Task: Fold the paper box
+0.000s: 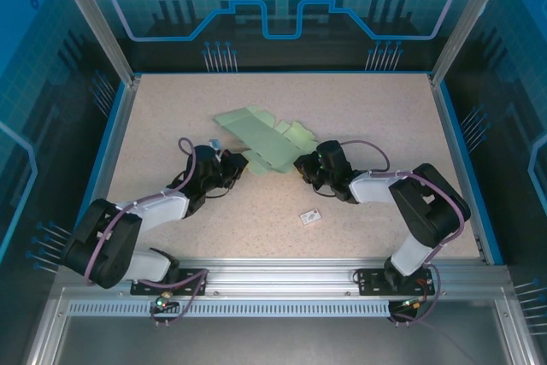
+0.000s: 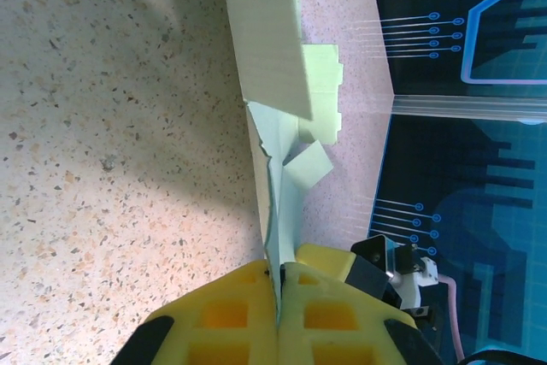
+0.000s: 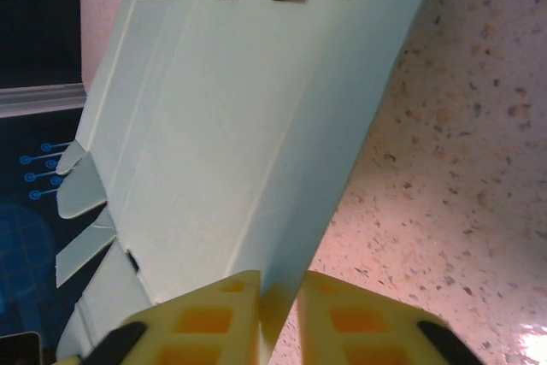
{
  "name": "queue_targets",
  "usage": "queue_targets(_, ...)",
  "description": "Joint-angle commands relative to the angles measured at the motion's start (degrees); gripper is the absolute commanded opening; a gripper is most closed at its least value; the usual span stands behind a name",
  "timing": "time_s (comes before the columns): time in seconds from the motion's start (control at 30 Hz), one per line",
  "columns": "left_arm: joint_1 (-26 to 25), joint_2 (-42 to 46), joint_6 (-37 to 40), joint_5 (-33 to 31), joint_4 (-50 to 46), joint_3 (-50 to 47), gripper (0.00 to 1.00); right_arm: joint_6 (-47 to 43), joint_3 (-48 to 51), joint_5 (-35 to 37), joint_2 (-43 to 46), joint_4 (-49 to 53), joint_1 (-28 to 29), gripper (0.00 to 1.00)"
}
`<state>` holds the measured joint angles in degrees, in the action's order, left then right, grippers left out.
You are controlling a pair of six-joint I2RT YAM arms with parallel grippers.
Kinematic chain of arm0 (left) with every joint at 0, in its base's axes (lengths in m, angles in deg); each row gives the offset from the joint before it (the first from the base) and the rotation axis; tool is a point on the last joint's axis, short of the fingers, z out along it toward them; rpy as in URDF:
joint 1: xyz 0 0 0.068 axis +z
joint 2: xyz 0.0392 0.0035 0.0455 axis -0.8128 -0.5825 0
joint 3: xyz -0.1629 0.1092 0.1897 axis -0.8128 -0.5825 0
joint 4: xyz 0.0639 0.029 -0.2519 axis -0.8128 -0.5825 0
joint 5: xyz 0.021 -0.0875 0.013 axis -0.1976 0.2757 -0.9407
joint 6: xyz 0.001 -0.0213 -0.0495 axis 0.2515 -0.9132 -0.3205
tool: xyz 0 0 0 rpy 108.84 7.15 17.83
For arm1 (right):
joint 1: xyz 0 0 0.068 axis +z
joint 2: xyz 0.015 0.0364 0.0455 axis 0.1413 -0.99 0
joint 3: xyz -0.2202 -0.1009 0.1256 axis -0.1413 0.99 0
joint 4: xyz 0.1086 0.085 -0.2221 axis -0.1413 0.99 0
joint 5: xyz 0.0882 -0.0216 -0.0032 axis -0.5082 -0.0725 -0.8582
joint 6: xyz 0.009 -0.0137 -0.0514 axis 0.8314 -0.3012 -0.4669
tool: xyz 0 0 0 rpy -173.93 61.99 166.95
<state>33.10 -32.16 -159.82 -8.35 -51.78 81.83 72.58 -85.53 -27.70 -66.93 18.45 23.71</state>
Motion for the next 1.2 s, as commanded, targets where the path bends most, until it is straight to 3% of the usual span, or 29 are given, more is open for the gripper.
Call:
queue_targets(0.0, -0.78, -0.74, -0.86, 0.65, 2.38, -1.19, 0.00, -0.04, -0.56, 3.36, -0.18, -1.61, 0.00, 0.12)
queue_targets(0.13, -0.79, -1.24, -0.38, 0.57, 2.62, -1.51, 0.04, -2.32, -1.15, 4.03, 0.57, -0.36, -0.84, 0.05)
queue_targets(0.2, -0.84, -1.37, 0.36, 0.56, 2.52, -1.56, 0.18, -4.92, -1.49, 4.41, 1.71, 1.54, -1.48, 0.00)
queue_targets(0.37, -0.70, -0.57, 4.42, 0.35, -0.50, -1.10, 0.48, -16.46, -3.54, 1.49, 4.84, 7.02, -4.76, 0.00)
queue_targets(0.47, -0.60, 1.18, 11.27, 0.44, -6.59, 1.13, 0.58, -27.50, -5.98, -4.37, 6.56, 11.94, -8.36, 0.00)
queue_targets(0.6, -0.49, 4.01, 27.15, 0.19, -21.45, 9.69, 0.69, -46.22, -11.63, -14.47, 9.26, 22.74, -13.59, 0.00)
queue_targets(0.77, -0.47, 3.98, 42.68, -1.27, -37.73, 24.00, 0.74, -66.89, -21.74, -25.96, 11.98, 37.38, -17.55, 0.00)
queue_targets(0.87, -0.55, 4.55, 48.67, 0.56, -41.47, 30.20, 0.76, -76.00, -26.63, -30.49, 12.06, 44.10, -18.29, 0.00)
queue_targets(1.03, -0.63, 6.67, 61.48, 1.70, -47.69, 38.25, 0.82, -85.95, -32.62, -35.25, 11.82, 51.15, -18.88, 0.00)
queue_targets(1.17, -0.57, 7.46, 74.45, -0.51, -55.52, 46.48, 0.81, -92.41, -37.25, -38.76, 11.49, 55.47, -18.98, 0.00)
